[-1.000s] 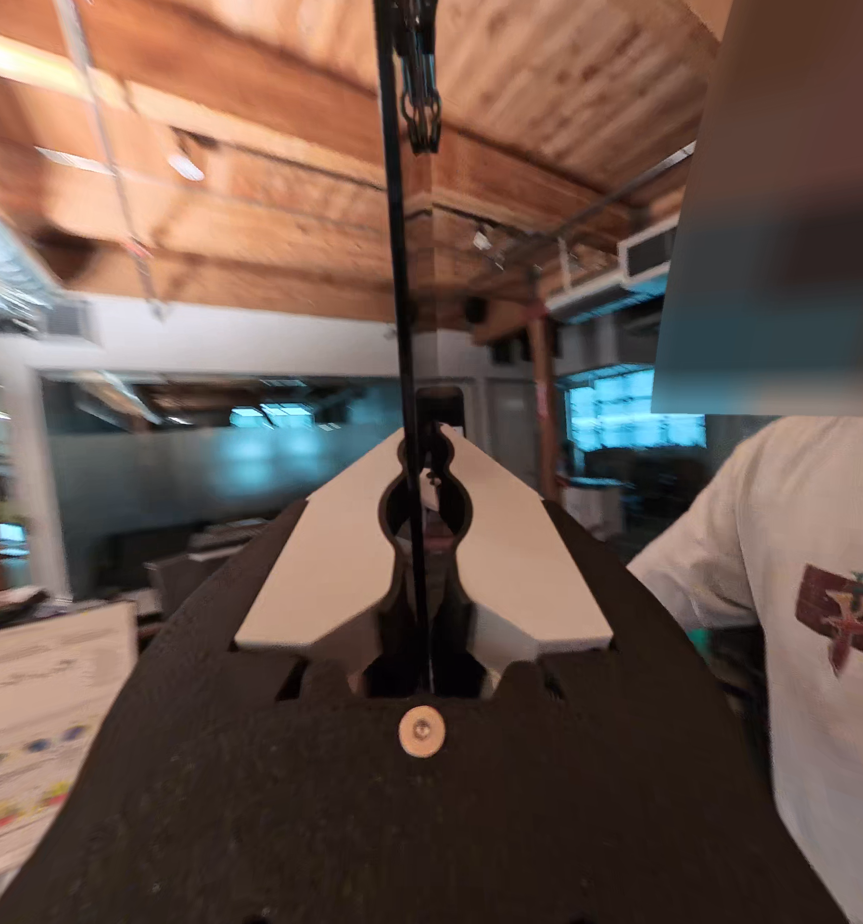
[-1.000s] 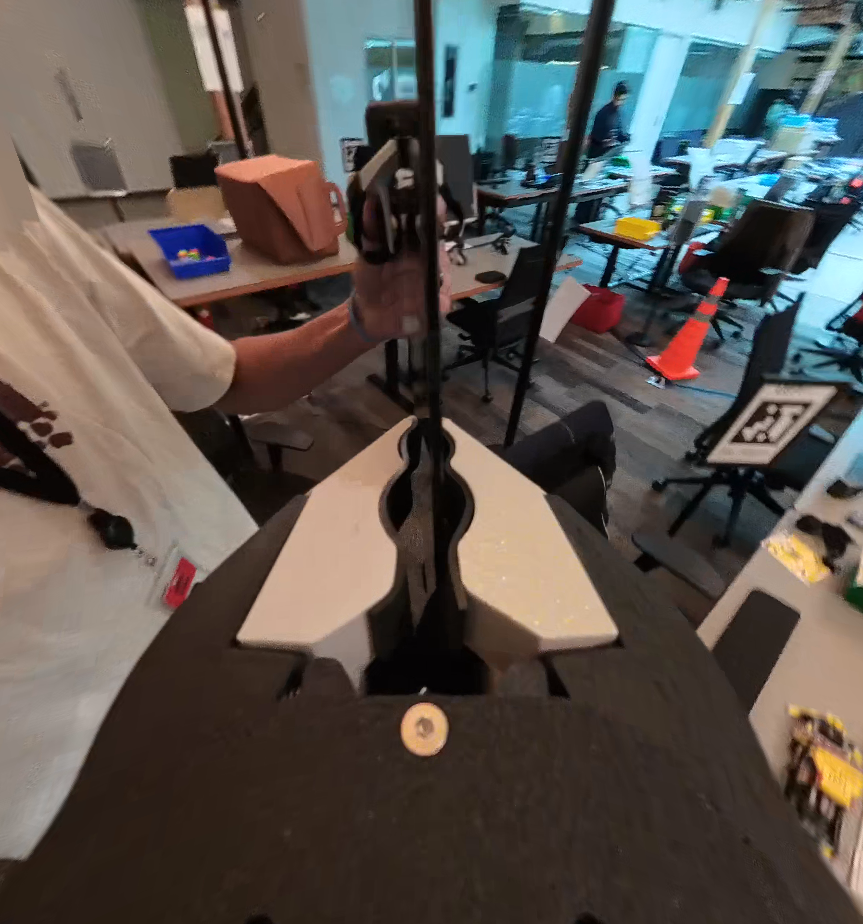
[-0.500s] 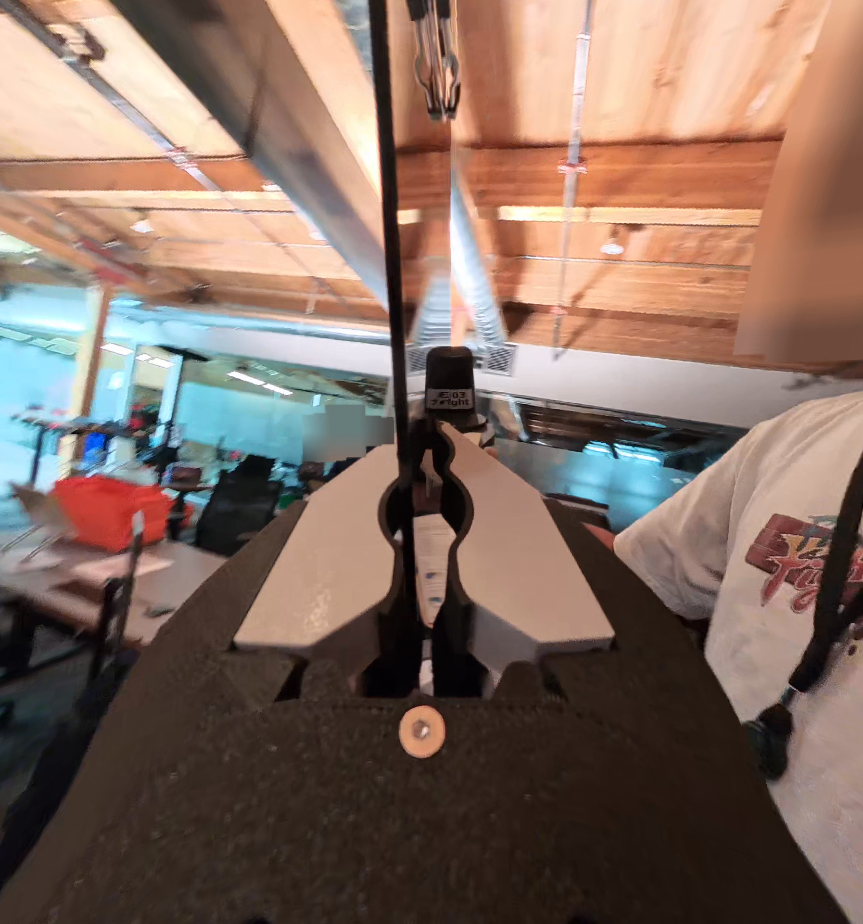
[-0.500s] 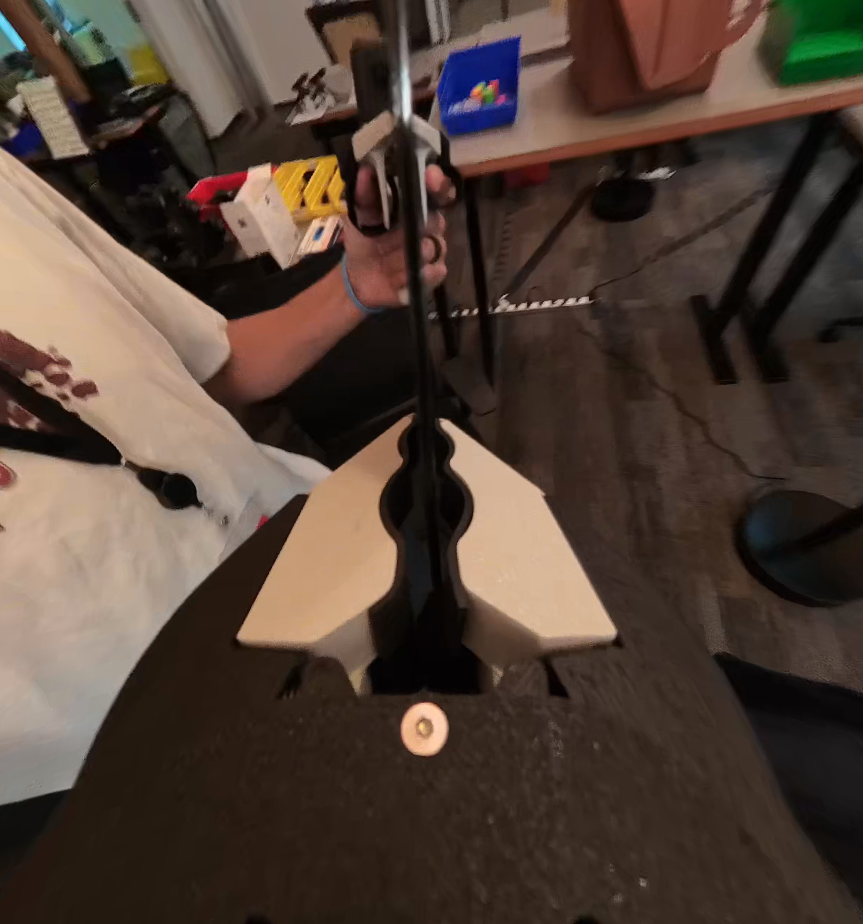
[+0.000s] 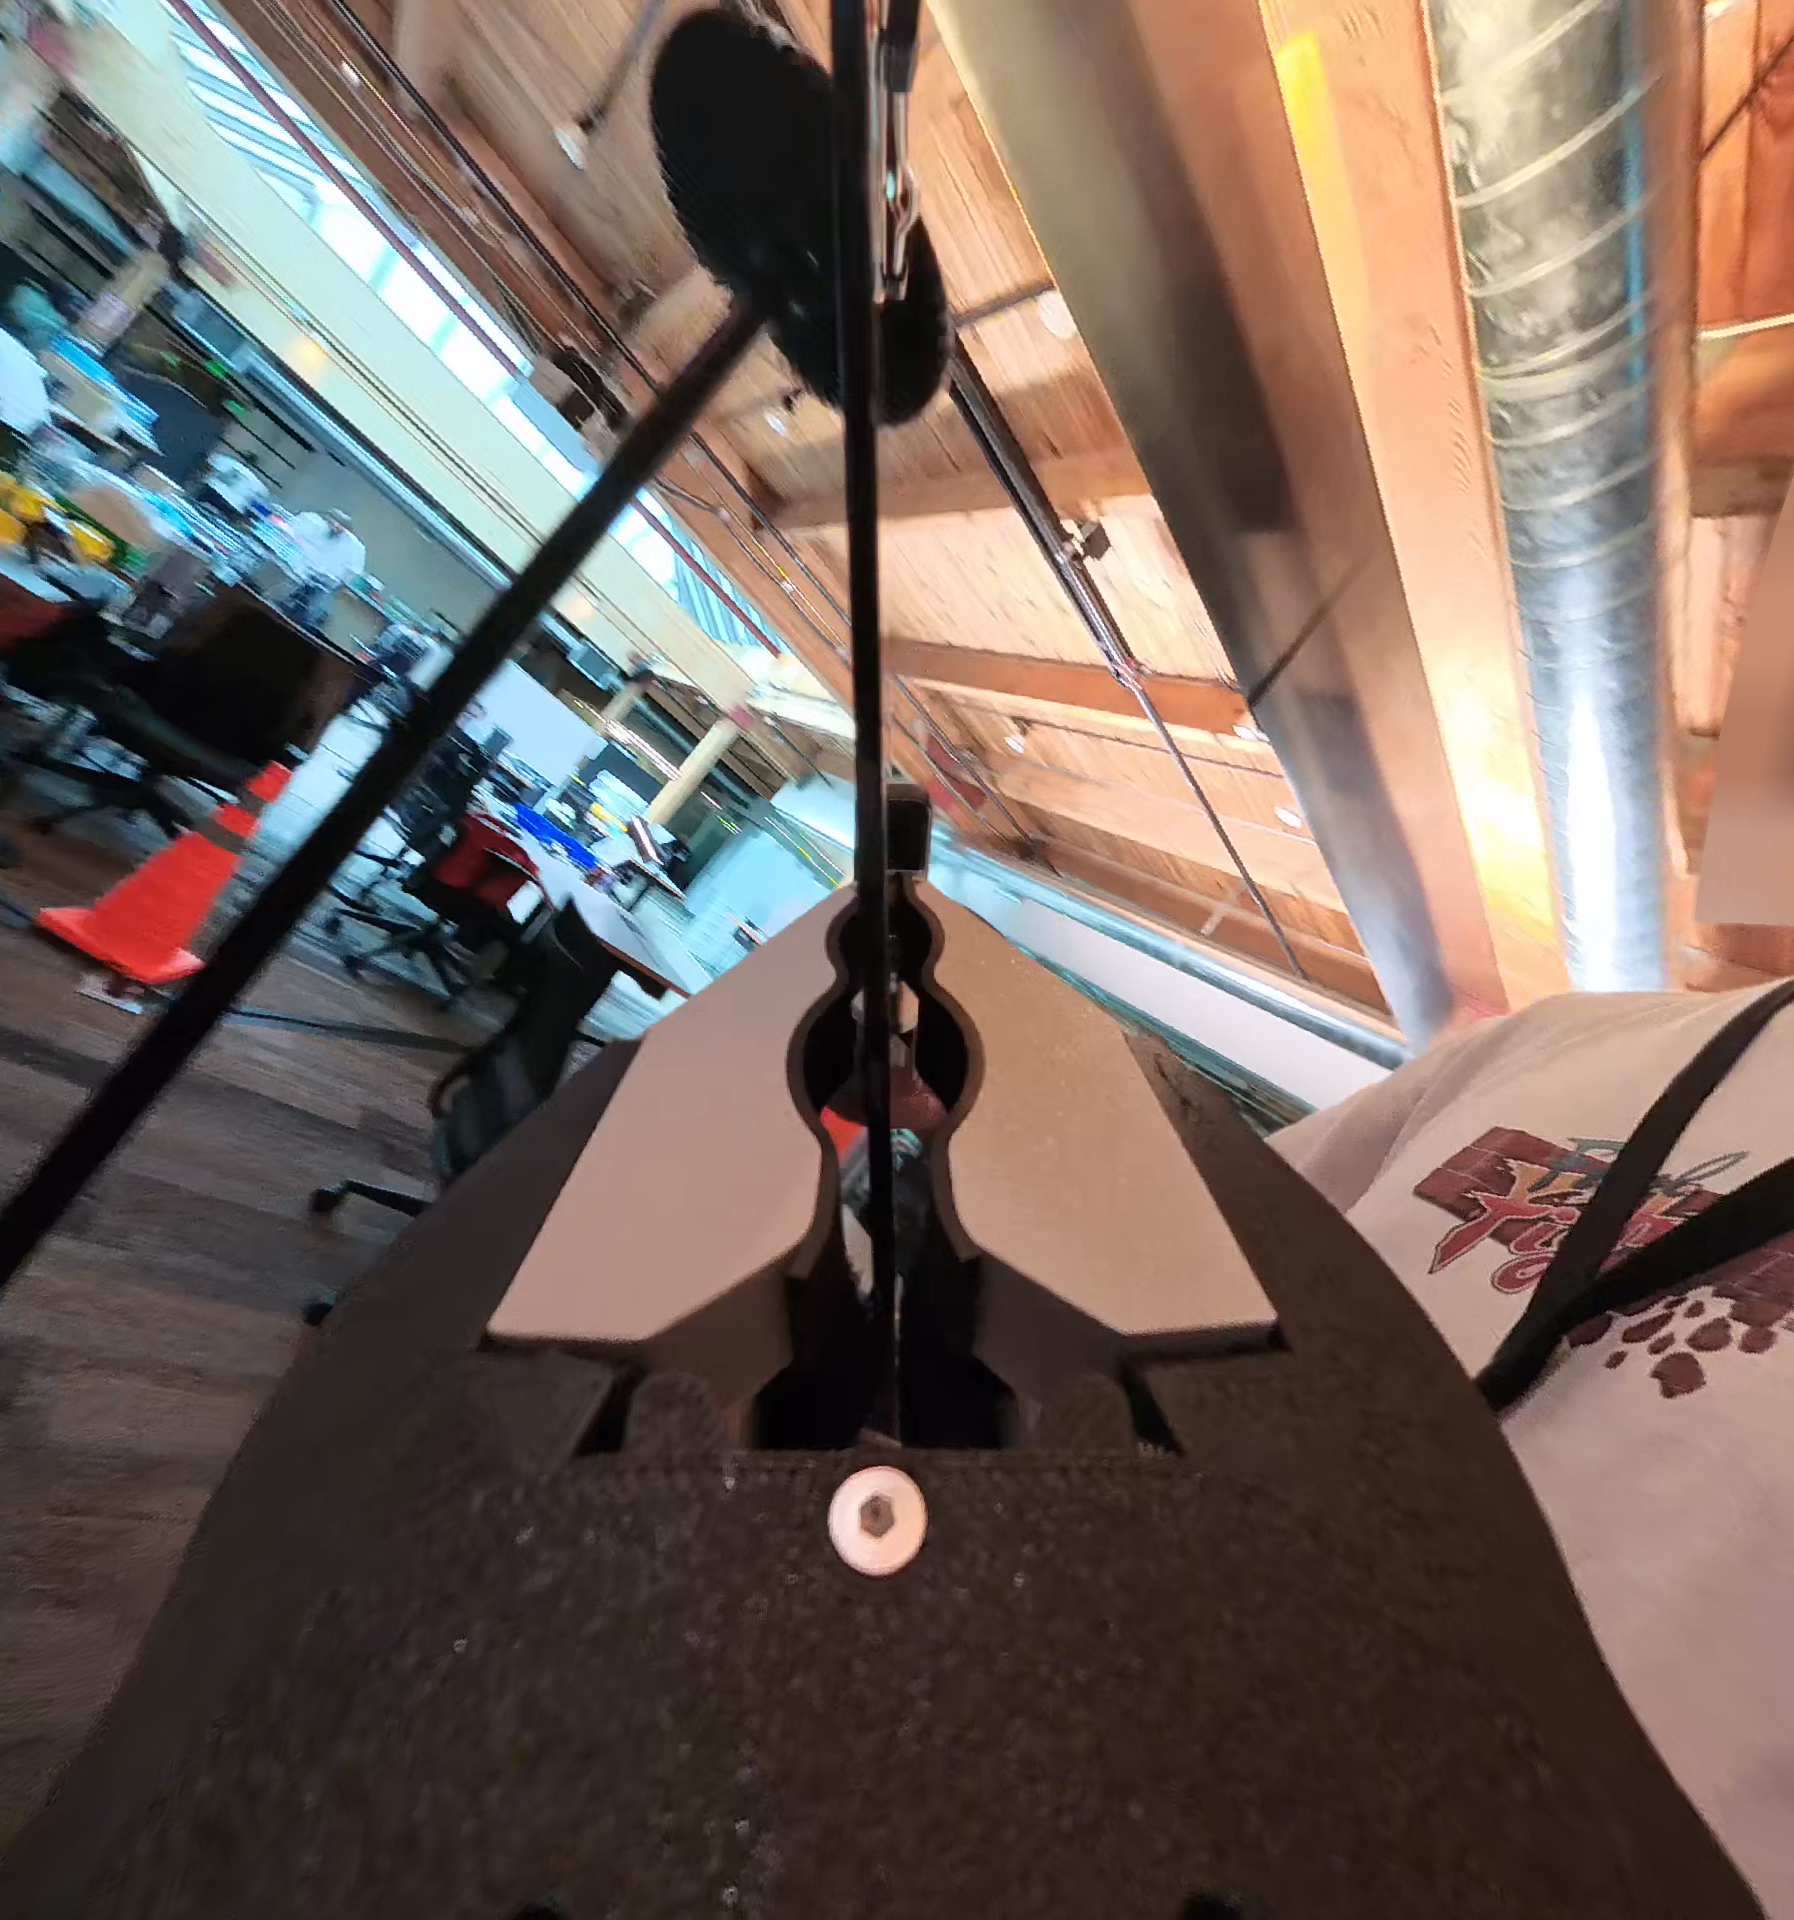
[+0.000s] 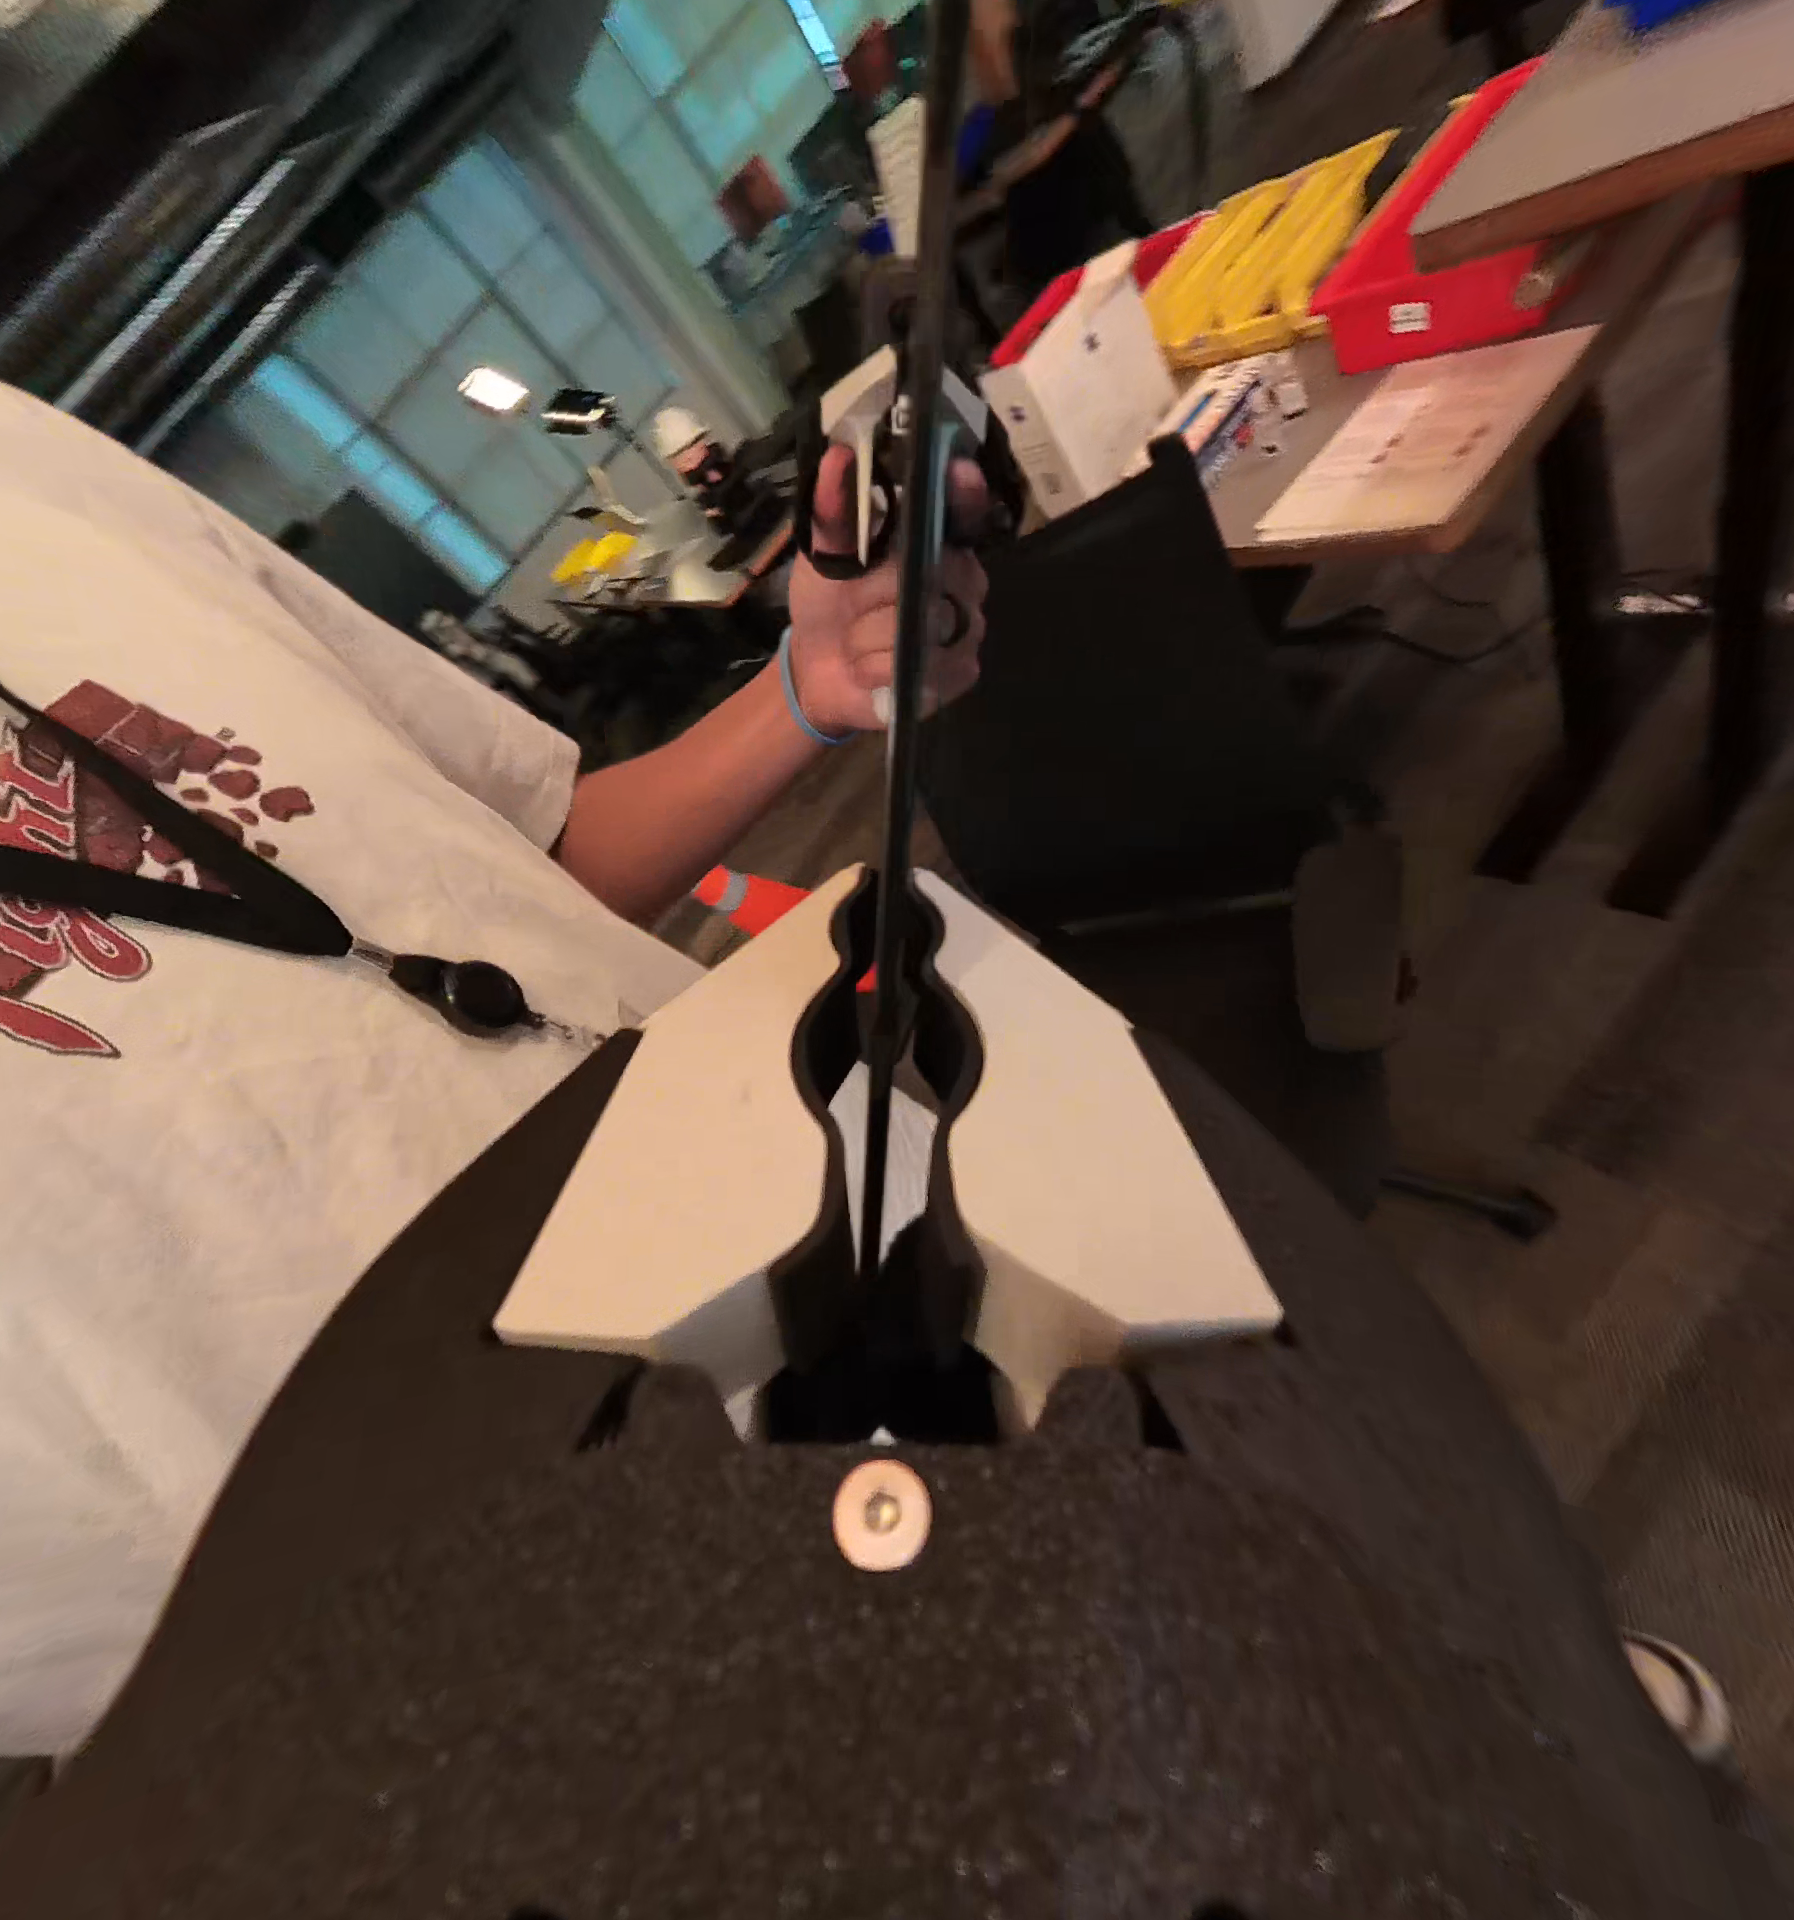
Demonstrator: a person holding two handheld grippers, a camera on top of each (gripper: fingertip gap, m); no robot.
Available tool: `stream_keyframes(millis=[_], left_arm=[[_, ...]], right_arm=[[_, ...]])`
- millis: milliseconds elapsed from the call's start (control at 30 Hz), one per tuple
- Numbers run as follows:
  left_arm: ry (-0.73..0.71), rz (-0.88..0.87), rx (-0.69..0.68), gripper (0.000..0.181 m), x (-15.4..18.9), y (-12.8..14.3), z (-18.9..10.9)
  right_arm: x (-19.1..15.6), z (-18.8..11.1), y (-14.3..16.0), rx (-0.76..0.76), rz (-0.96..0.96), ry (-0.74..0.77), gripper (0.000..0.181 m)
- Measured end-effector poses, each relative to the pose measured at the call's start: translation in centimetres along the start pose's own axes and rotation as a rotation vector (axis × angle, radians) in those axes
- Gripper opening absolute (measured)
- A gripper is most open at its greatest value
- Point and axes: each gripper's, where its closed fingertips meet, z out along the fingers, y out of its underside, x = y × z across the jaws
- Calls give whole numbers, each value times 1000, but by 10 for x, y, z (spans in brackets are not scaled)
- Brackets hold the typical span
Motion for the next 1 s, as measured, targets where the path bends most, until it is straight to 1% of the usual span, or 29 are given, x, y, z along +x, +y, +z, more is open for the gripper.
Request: stream_keyframes(millis=[67, 167, 267, 300, 367, 400, 467, 567, 633, 733, 800, 833, 867, 900, 933, 967, 1000], left_arm=[[-41, 13, 51, 4, -25, -20, -1], [-109, 56, 110, 5, -68, -50, 6], [-161, 63, 173, 5, -106, -80, 18], [-173, 61, 198, 5, -115, -90, 24], [-169, 66, 235, 5, -127, -107, 31], [-177, 75, 252, 5, -132, -114, 32], [-226, 76, 295, 5, -146, -129, 28], [-319, 79, 380, 5, -173, -147, 4], [-346, 58, 470, 5, -194, -165, -18], [-378, 78, 585, 5, -222, -197, -52], [-406, 91, 650, 6, -237, -219, -77], [-424, 113, 676, 5, -243, -230, -91], [-435, 142, 696, 5, -248, -241, -104], [-444, 170, 710, 5, -251, -252, -118], [-460, 192, 727, 6, -254, -265, -132], [-492, 211, 743, 6, -256, -279, -143], [-527, 229, 753, 6, -257, -292, -155]], right_arm=[[39, 4, -24, -9, -13, -66, 2], [103, 4, -66, -7, -30, -97, 2], [156, 1, -104, -25, -41, -124, 3], [170, -1, -115, -30, -49, -137, 3], [188, -2, -135, -62, -30, -226, 2], [196, 0, -146, -79, -34, -270, 2], [220, 9, -169, -99, -65, -305, 2], [262, 39, -199, -197, -93, -324, 3], [290, 66, -218, -277, -107, -366, 5], [335, 113, -253, -368, -124, -419, 8], [366, 149, -283, -367, -124, -434, 11], [379, 167, -303, -339, -111, -454, 11], [394, 183, -322, -320, -106, -464, 18], [414, 197, -343, -311, -118, -429, 29], [433, 204, -371, -279, -133, -383, 40], [442, 204, -408, -202, -150, -376, 46], [450, 197, -449, -112, -172, -366, 52]])
